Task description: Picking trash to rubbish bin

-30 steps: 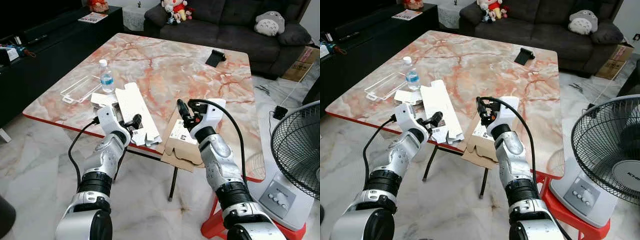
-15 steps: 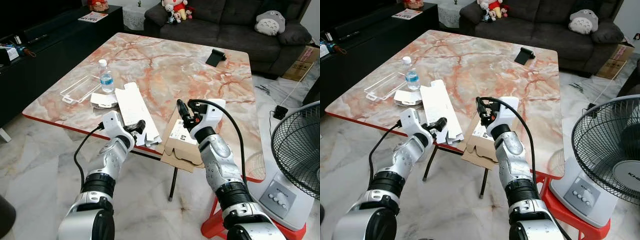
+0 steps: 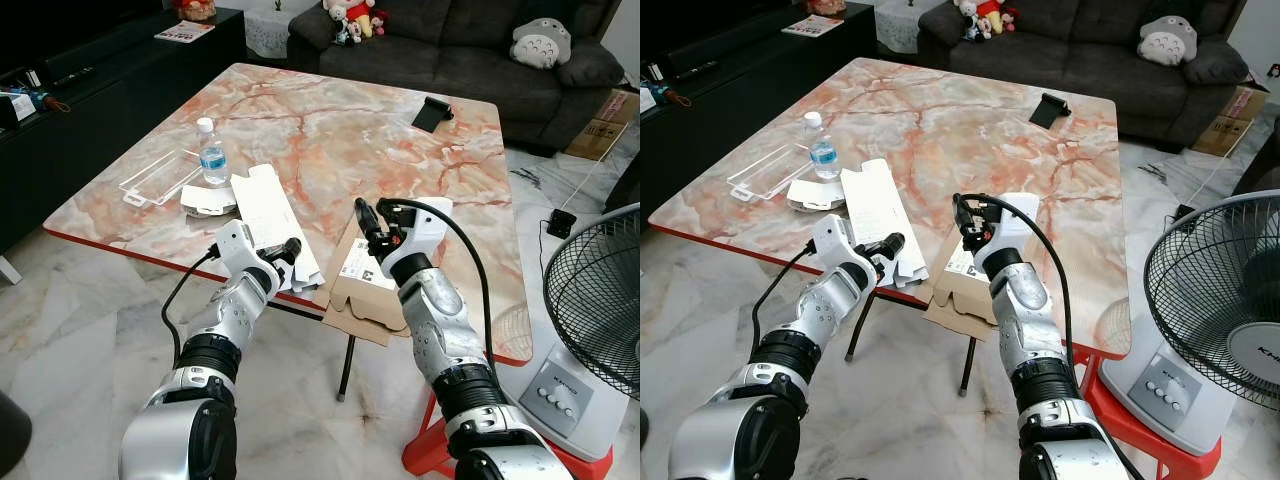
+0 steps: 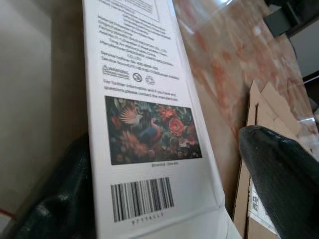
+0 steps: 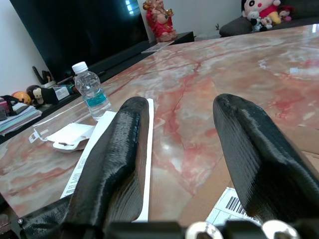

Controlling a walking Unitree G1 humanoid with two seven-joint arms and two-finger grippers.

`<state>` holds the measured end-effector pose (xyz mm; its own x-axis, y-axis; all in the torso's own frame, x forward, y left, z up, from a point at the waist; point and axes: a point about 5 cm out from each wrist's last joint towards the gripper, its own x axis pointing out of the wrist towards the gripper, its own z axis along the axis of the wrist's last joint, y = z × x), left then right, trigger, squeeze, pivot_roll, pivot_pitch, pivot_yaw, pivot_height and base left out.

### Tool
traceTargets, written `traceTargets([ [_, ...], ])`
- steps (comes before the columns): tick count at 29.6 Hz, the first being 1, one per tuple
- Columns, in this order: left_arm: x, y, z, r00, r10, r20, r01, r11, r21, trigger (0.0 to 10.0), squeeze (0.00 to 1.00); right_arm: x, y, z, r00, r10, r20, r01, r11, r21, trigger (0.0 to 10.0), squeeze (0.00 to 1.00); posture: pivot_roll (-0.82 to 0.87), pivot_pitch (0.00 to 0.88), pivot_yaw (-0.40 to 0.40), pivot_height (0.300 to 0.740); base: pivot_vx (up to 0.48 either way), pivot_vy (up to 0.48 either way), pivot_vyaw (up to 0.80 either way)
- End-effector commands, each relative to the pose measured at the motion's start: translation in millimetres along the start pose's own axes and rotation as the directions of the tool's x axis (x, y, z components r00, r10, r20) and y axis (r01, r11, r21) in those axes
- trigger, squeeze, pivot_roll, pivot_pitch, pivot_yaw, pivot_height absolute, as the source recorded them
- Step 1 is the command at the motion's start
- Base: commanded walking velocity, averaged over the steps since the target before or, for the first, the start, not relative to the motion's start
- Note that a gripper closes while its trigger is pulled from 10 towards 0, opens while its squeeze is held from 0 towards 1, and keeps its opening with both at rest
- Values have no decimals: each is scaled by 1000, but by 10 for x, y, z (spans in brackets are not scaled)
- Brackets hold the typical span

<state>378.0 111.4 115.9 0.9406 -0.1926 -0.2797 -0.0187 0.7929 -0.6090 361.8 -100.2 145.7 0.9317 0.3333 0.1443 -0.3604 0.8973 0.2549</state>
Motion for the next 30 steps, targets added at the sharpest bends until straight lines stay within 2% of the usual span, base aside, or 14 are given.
traceTargets([
  [1, 16, -37, -7, 1000, -3, -5, 3, 1000, -12, 0, 0, -10, -13, 34, 1000, -7, 14, 7, 1000, 2, 10000, 0, -37, 82, -43, 740, 0, 0, 0],
  [14, 25, -49, -20, 1000, -9, -9, 9, 1000, -19, 0, 0, -5, -13, 30, 1000, -9, 10, 9, 1000, 6, 10000, 0, -35, 84, -41, 740, 0, 0, 0],
  [30, 5, 14, -7, 1000, -2, 4, 2, 1000, -4, 0, 0, 14, 20, 12, 1000, -4, 7, 3, 1000, 22, 10000, 0, -24, 71, -36, 740, 0, 0, 0],
])
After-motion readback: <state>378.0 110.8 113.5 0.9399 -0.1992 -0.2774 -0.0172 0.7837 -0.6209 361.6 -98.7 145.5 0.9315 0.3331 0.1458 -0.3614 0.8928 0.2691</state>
